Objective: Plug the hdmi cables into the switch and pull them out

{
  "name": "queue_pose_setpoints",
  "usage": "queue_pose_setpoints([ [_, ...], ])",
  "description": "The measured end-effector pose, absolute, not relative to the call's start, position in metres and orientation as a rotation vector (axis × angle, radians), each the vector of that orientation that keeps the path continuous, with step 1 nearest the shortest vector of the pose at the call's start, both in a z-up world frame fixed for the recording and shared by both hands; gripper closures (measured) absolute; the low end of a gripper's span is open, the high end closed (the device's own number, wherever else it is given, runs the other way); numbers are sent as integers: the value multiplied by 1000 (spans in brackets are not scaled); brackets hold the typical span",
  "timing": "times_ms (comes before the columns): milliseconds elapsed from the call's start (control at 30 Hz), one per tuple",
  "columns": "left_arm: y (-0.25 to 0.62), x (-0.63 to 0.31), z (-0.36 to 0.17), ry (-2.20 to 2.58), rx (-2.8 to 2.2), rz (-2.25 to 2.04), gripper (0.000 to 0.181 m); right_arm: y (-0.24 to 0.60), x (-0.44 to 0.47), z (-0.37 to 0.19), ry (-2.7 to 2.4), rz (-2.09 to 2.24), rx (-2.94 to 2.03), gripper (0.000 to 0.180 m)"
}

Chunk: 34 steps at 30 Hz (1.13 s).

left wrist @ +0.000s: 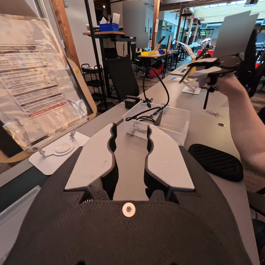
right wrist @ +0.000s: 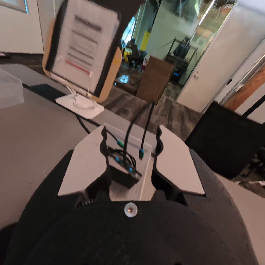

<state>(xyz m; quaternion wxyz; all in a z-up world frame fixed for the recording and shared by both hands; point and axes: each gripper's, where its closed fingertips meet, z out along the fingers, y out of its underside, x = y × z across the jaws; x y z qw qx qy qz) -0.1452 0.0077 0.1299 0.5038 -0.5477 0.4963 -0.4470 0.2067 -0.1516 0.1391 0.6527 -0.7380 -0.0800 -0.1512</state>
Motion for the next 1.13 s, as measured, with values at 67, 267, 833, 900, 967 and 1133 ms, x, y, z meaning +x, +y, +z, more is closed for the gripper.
queue_pose_setpoints([
  [67,15,-152,131,1174,-1336,-1071,140,-142,183,170,-201,-374,-1594,109],
  [267,28,-169,135,1132,-1362,-1003,138,-107,115,208,-229,-226,-1457,111],
  [833,50,-239,145,983,-1457,-696,134,-69,118,166,-267,-216,-1495,120],
  [900,56,-257,133,960,-1523,-651,134,-75,123,168,-252,-196,-1486,119],
  [967,63,-280,115,948,-1617,-580,134,-81,122,172,-253,-132,-1463,119],
  [1133,78,-340,62,969,-1823,-387,134,-92,115,179,-282,-64,-1420,120],
])
